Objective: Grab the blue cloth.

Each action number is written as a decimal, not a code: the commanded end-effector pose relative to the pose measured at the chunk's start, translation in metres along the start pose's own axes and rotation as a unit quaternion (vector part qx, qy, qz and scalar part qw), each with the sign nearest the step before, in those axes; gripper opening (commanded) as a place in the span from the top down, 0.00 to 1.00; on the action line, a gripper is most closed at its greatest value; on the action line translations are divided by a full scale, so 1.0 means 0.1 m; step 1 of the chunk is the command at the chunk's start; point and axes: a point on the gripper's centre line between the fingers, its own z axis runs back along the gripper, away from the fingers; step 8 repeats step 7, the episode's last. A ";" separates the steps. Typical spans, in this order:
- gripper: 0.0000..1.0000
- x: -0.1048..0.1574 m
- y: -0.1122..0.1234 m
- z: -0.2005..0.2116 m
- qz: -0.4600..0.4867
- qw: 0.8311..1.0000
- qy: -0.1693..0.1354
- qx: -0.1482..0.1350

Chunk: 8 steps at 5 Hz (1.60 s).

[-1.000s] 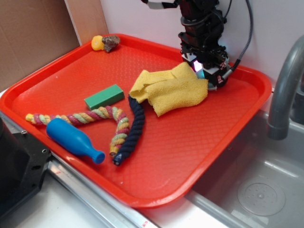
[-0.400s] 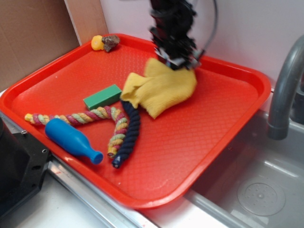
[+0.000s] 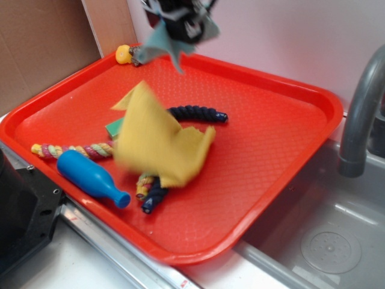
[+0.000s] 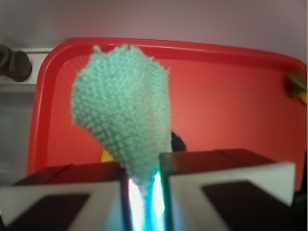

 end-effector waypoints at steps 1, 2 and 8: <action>1.00 -0.23 0.25 0.74 0.184 0.982 0.040 -0.004; 1.00 -0.52 0.74 0.63 0.282 0.952 0.111 0.048; 1.00 0.04 0.81 0.29 0.059 0.989 0.070 0.114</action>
